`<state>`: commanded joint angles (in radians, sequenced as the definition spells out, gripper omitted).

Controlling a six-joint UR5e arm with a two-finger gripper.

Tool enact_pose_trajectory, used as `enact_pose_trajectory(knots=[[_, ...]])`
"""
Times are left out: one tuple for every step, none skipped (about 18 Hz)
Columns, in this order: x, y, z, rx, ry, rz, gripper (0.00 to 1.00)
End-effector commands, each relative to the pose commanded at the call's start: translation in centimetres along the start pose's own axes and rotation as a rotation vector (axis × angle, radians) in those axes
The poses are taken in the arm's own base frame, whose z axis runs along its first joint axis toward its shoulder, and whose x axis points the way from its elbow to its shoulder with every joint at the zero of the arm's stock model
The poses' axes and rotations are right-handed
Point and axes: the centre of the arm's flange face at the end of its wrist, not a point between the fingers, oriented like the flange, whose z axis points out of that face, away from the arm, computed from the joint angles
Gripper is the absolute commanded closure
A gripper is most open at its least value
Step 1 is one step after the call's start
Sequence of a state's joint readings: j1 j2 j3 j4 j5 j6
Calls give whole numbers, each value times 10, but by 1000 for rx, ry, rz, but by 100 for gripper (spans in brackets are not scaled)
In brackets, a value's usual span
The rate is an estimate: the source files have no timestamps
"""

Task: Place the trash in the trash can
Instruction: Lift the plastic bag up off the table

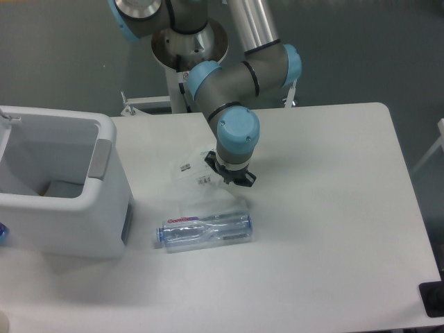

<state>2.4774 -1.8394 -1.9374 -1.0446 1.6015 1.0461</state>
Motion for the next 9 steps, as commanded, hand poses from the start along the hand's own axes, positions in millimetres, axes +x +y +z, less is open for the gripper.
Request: enact_pose_trajectory(knots=[[-1, 1, -11, 9, -14, 3, 100], [-2, 3, -22, 13, -21, 6, 100], [-1, 4, -35, 15, -22, 10, 100], [2, 5, -46, 13, -12, 13, 100], [5, 7, -60, 14, -6, 14, 100], [10, 9, -74, 20, 0, 15, 100], [16, 11, -88, 30, 4, 15, 100], [23, 12, -104, 47, 4, 18, 100], [28, 13, -120, 68, 3, 20, 100]])
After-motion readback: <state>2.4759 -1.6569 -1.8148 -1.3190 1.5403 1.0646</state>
